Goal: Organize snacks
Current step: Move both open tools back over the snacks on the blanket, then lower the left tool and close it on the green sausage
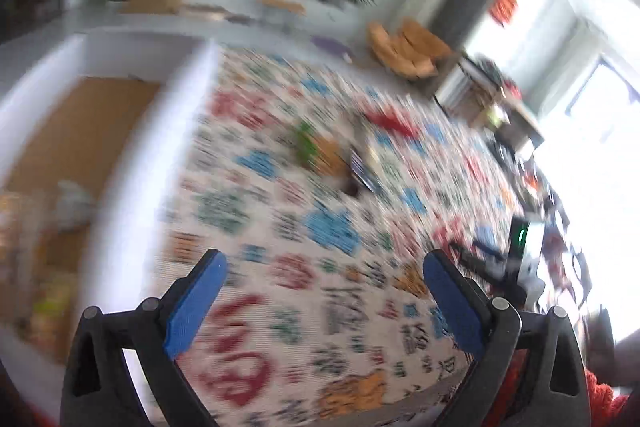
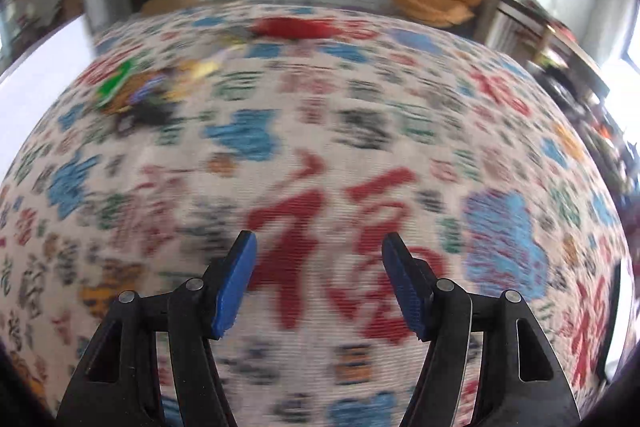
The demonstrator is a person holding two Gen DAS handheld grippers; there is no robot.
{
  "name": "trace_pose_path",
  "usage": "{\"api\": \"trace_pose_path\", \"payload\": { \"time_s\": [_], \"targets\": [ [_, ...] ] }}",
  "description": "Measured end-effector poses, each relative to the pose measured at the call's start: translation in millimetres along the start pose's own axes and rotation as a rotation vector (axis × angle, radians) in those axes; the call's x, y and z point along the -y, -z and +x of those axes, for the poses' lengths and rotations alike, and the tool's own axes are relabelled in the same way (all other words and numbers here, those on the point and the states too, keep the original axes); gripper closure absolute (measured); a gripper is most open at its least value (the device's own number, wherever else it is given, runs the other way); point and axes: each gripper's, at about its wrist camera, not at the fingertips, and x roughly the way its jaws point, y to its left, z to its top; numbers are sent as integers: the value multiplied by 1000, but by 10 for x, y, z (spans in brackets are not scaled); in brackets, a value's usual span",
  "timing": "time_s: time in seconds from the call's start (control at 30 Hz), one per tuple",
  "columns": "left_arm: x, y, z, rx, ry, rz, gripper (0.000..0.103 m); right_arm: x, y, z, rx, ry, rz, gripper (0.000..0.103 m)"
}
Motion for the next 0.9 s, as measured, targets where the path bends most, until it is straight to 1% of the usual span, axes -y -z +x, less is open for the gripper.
{"api": "trace_pose_path", "payload": {
  "time_s": [0.03, 0.07, 0.1, 0.13, 0.17, 0.27, 0.3, 0.37, 0.47, 0.53, 0.6, 0.9],
  "targets": [
    [132, 26, 261, -23, -3, 27, 5, 138, 2, 2, 4, 14, 43, 35],
    [199, 59, 413, -32, -17, 39, 5, 296, 18, 7, 7, 35, 94, 35],
    [263, 115, 637, -45, -50, 52, 5, 392, 33, 24, 5, 53, 134, 32],
    [288, 159, 822, -61, -81, 59, 5, 530, 53, 47, -2, 28, 200, 29],
    [306, 217, 945, -75, -103, 62, 5, 562, 23, 44, 17, 0, 229, 29],
    [353, 254, 1322, -111, -177, 103, 5, 616, 27, 26, 27, -24, 260, 29],
    [339, 259, 1411, -112, -198, 119, 5, 613, 21, 28, 26, -24, 258, 28],
    [313, 198, 1583, -104, -262, 163, 5, 612, 42, 7, 22, -30, 251, 25],
    [238, 88, 1715, -90, -315, 210, 4, 565, 38, 20, 11, -19, 228, 21],
    [196, 54, 1764, -71, -308, 191, 3, 501, 33, 53, -4, 5, 200, 19],
    [195, 73, 1778, -55, -320, 195, 1, 430, 31, 75, -17, 35, 167, 17],
    [183, 61, 1825, -59, -316, 194, 0, 455, 41, 84, -21, 32, 167, 15]
  ]
}}
